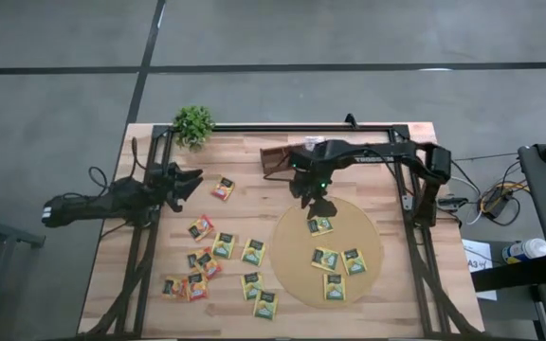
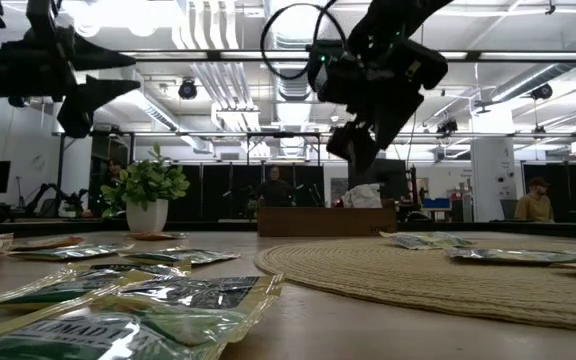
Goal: Pick & Place Tea
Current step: Adjust the wooden organizer
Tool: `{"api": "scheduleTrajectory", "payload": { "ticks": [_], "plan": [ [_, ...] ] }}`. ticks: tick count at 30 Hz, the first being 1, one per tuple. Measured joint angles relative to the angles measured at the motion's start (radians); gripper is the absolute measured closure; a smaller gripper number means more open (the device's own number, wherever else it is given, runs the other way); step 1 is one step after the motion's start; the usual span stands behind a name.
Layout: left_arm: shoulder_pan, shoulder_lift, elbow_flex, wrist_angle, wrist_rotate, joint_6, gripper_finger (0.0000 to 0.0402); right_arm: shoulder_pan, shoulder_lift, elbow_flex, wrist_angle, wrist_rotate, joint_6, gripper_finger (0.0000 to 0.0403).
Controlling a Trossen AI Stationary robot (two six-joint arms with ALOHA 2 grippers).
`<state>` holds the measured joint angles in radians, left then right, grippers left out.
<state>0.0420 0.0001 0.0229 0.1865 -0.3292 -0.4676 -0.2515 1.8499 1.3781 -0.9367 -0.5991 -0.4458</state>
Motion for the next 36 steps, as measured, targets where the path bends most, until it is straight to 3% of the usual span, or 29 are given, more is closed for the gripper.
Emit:
{"api": "scheduleTrajectory", "payload": {
  "ticks": [13,22,25,29,36],
  "plan": [
    [0.000,0.002,-0.011,-0.055,-0.011,-0.072,0.0228,0.002,0.107,0.000,0.018,0.001,0.106,0.0177],
    [0.000,0.002,-0.007,-0.052,-0.009,-0.091,0.0228,-0.018,0.089,0.004,0.108,0.055,0.170,0.0177],
    [0.000,0.002,-0.007,-0.052,-0.009,-0.091,0.0228,-0.040,0.075,0.038,0.207,0.132,0.246,0.0177],
    [0.000,0.002,-0.006,-0.046,-0.009,-0.091,0.0228,-0.065,0.083,0.108,0.338,0.326,0.464,0.0177],
    [0.000,0.002,-0.006,-0.044,-0.008,-0.095,0.0228,-0.128,0.193,0.281,0.390,0.335,0.682,0.0177]
  ]
}}
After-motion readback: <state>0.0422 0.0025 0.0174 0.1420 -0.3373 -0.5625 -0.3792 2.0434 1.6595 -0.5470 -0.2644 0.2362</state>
